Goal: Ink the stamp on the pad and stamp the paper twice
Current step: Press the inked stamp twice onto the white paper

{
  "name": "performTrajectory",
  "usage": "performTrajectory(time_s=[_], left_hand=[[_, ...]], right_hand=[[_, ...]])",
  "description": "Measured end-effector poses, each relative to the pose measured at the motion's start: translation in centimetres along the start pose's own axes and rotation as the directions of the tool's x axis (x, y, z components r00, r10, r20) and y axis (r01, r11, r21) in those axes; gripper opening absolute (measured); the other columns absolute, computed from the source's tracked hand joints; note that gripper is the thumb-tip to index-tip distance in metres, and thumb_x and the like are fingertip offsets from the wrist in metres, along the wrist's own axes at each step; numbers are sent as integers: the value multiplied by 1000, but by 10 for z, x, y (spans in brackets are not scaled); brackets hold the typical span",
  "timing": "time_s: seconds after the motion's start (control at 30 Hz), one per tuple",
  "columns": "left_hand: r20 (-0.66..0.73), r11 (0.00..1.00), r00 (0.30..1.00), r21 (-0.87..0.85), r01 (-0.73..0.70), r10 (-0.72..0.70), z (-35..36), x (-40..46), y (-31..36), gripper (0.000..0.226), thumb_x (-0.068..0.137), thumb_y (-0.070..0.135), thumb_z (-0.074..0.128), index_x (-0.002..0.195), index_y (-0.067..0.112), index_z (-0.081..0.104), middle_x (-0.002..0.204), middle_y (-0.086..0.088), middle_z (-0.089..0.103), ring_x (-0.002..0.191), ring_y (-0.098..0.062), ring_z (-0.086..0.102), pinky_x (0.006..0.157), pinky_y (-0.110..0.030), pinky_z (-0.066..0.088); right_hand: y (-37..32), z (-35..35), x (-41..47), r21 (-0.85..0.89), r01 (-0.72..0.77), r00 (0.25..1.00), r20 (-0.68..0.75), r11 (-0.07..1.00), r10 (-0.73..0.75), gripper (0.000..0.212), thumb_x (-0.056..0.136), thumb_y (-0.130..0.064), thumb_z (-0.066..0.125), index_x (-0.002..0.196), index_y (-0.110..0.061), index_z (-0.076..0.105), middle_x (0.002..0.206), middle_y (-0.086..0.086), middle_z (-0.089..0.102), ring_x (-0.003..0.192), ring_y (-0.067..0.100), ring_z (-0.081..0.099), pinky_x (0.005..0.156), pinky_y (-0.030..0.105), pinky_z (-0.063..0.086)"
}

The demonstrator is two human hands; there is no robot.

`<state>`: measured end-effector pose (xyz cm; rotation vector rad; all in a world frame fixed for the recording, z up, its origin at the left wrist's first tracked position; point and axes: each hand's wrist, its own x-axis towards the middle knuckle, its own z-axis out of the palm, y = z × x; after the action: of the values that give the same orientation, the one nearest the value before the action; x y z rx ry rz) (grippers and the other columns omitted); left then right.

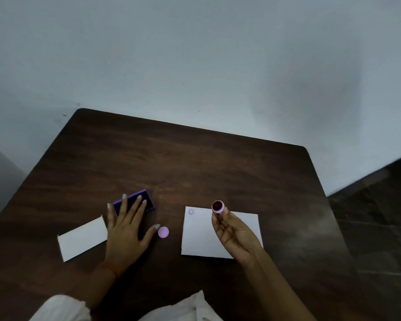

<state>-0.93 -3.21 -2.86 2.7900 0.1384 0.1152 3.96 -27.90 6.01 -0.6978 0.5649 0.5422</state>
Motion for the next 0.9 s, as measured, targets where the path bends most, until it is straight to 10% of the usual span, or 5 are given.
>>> performTrajectory(time_s=[0.23, 0.5, 0.67, 0.9], left_hand=[[123, 970, 962, -69, -235, 242, 25, 22, 60, 90, 75, 80, 14, 142, 21, 25, 153, 2, 24, 143, -17, 5, 116, -42, -12], [235, 966, 937, -85, -245, 258, 39, 36, 61, 106, 60, 87, 5, 145, 25, 15, 156, 3, 5, 141, -15, -9, 112, -43, -16], [224, 971, 947, -117, -209, 231, 41, 36, 61, 99, 65, 83, 24, 145, 25, 12, 155, 8, 3, 143, -14, -5, 113, -41, -16], [175, 967, 954, -119, -227, 245, 42, 34, 60, 99, 67, 84, 22, 143, 20, 22, 154, 2, 21, 142, -13, 2, 112, -36, -21]], right_hand=[[-8, -25, 6, -26, 52, 998, 28, 998, -52, 66, 22, -10, 96, 83, -1, 74, 87, 17, 75, 78, 24, 72, 60, 30, 60], [-6, -26, 24, -359, 158, 973, -102, 920, -206, 16, 84, -7, 60, 100, -9, 64, 103, 13, 66, 96, 25, 64, 80, 32, 55], [9, -14, 38, -875, 249, 853, -5, 416, -522, 22, 77, -20, 73, 95, -20, 61, 88, -12, 63, 83, 4, 59, 64, 8, 46], [21, -7, 66, -915, 303, 706, 403, -267, -582, 9, 82, -13, 67, 84, -4, 68, 84, 13, 72, 77, 22, 65, 71, 21, 43]])
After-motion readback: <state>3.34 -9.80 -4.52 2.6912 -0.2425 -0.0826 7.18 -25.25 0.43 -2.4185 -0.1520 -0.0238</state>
